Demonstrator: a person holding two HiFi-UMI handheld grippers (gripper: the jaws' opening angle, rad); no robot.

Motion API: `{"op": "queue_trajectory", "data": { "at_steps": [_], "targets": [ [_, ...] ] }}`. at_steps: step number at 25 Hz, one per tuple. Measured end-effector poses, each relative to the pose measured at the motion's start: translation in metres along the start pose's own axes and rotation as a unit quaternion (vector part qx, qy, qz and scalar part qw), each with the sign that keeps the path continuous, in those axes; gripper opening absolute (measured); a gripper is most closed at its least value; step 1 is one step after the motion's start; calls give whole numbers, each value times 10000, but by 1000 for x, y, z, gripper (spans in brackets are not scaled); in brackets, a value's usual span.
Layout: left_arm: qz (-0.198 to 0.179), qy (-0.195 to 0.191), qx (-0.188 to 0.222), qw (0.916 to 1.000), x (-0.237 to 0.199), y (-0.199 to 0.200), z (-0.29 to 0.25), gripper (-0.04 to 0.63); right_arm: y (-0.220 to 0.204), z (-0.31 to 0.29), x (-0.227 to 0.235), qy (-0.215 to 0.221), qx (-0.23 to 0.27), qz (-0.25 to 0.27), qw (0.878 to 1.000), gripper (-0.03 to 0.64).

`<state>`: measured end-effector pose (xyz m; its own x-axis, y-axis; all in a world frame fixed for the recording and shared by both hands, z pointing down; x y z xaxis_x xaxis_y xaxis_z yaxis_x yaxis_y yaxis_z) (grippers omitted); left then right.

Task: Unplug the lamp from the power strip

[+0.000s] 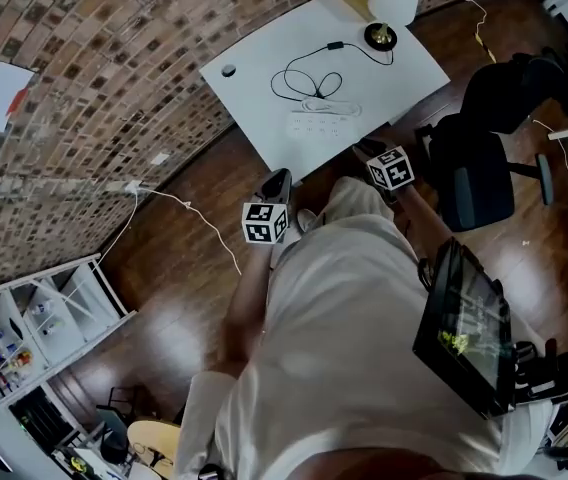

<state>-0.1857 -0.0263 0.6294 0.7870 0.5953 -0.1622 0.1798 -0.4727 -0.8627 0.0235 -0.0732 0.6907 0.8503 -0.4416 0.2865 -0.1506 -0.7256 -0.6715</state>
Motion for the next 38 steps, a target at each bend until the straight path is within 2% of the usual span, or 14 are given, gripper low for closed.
{"op": "queue_trajectory", "data": {
  "at_steps": [4,7,11,13,16,18,20,22,27,31,35,38],
  "targets": [
    [78,165,-7,9998,8,1,1,3,-4,2,9,165,49,-99,9998,120],
    [409,483,-86,9980,9,-5,-2,3,2,3,13,358,98,-82,9993,117],
    [1107,1207,-177,9863,8,-8,-1,3,12,12,28,600,95,-78,9981,114],
    [1242,1408,-120,9821,19,-5,2,3,14,28,38,658,148,-4,9977,112],
    [1217,1598,-75,9796,35,-2,2,3,11,47,57,711,227,-84,9972,110],
    [1327,1714,-77,9762,48,-6,3,3,1,59,69,786,194,-395,9959,110],
    [1474,1801,2,9725,66,-10,7,0,-7,78,70,1122,205,-832,9900,110],
    [1548,1868,121,9701,85,-10,12,-2,-7,100,63,1527,270,-1045,9824,103],
    [1738,1964,237,9647,119,-16,18,-2,4,135,54,1759,352,-610,9819,103],
    [1756,1934,112,9652,148,-31,23,-2,-7,158,43,1523,342,137,9876,86],
    [1753,1805,63,9678,168,-33,22,-2,-30,167,54,1128,255,137,9932,80],
    [1724,1743,220,9692,164,-29,30,-2,-26,174,54,812,497,31,9955,80]
  ]
}}
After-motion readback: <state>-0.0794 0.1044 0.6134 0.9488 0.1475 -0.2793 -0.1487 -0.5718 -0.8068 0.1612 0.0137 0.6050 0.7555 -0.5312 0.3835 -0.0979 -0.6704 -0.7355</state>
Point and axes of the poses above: the fingertips, and each gripper's own axes: z backward along the fingers, x to its right, y out of its top, the point moved 1 cm from there along z, backward along the fingers, and after that the axes turned 7 degrees about -z, right-handed, at the moved point
